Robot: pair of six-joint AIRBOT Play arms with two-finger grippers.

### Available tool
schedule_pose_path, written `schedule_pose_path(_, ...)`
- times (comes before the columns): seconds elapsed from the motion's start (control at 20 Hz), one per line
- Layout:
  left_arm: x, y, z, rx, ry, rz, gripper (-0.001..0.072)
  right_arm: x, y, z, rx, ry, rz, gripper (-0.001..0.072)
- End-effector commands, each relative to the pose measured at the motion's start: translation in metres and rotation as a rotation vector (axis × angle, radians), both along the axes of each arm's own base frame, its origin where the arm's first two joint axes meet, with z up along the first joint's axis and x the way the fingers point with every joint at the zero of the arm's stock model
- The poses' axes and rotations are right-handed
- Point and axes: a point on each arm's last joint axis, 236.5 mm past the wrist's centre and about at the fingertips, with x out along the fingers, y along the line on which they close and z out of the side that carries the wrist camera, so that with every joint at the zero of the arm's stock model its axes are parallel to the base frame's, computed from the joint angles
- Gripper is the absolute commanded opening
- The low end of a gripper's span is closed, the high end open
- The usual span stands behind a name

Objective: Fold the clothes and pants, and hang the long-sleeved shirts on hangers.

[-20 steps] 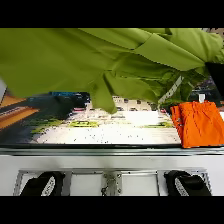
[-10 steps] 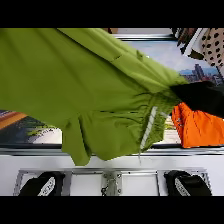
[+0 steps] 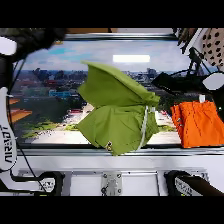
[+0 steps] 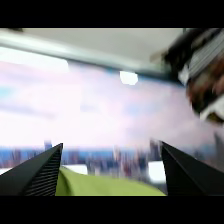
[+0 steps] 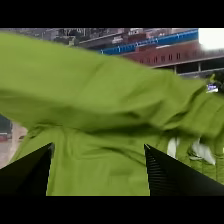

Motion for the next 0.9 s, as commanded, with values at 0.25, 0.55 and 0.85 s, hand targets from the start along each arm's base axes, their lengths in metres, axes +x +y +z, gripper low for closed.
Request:
schedule_pose_path(0.25, -0.112, 0.061, -0.190, 0.088, 0.652, -0.009, 0.0616, -0.014, -0.049, 0.031, -0.134, -0.113, 0.007, 0.0611)
schedule_pose_path(0.55, -0.298, -0.017, -0.317, -0.048, 1.073, -0.135, 0.0617, -0.032, -0.044, 0.055, -0.141, -0.152, 0.023, 0.0611)
schedule_pose_path(0.85, -0.341, -0.082, -0.347, -0.177, 1.065, -0.117, 0.0617, -0.033, -0.041, 0.055, -0.140, -0.153, 0.031, 0.0611)
